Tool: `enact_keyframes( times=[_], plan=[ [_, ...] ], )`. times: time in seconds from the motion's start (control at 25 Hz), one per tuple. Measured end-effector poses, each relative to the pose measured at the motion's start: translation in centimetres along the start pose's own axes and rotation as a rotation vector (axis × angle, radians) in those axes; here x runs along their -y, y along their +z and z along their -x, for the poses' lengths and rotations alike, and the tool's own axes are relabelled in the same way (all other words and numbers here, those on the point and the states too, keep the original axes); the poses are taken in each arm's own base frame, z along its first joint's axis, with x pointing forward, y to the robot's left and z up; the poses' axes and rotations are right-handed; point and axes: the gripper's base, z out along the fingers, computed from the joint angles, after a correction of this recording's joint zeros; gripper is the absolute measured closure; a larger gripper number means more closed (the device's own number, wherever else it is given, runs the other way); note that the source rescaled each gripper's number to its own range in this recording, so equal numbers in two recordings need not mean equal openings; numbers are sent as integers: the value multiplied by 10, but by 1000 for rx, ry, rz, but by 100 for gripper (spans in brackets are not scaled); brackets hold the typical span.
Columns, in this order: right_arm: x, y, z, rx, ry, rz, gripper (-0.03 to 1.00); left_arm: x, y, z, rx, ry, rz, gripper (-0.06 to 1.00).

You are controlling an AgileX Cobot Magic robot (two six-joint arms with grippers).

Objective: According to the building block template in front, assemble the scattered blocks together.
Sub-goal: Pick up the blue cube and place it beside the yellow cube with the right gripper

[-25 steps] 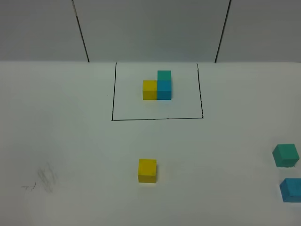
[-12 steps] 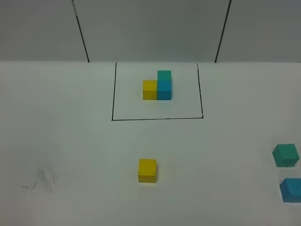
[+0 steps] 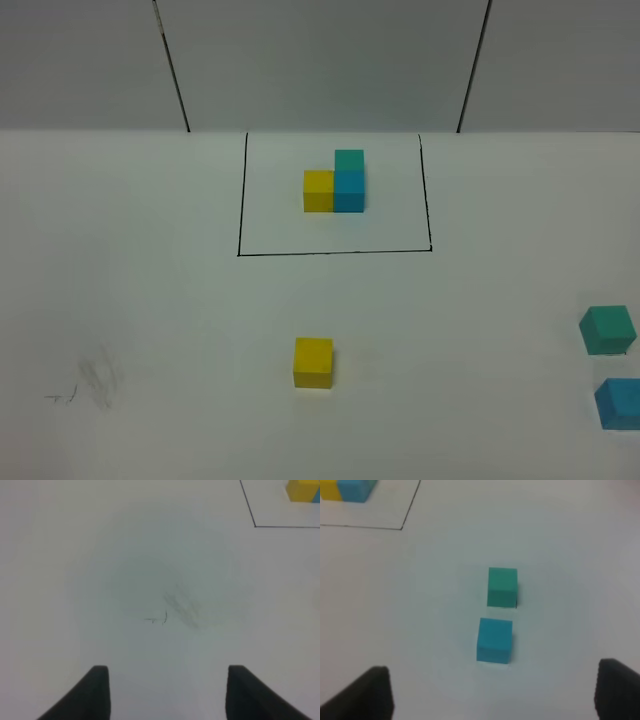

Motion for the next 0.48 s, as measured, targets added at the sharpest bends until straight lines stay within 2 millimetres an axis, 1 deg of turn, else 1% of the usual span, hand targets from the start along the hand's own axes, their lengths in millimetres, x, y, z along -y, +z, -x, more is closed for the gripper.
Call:
enact_keyframes(
  times=[0.12, 0.28, 0.36, 0.48],
  plan=[
    [0, 0, 0, 0, 8, 0, 30, 0, 0, 0, 0, 0, 0, 78],
    [4, 2, 1, -13, 41, -43, 30, 0, 0, 0, 0, 0, 0, 79],
    [5, 8, 6, -60, 51, -56, 30, 0, 0, 0, 0, 0, 0, 79],
    [8, 20, 23, -129, 39, -72, 30, 0, 0, 0, 0, 0, 0, 79]
  ],
)
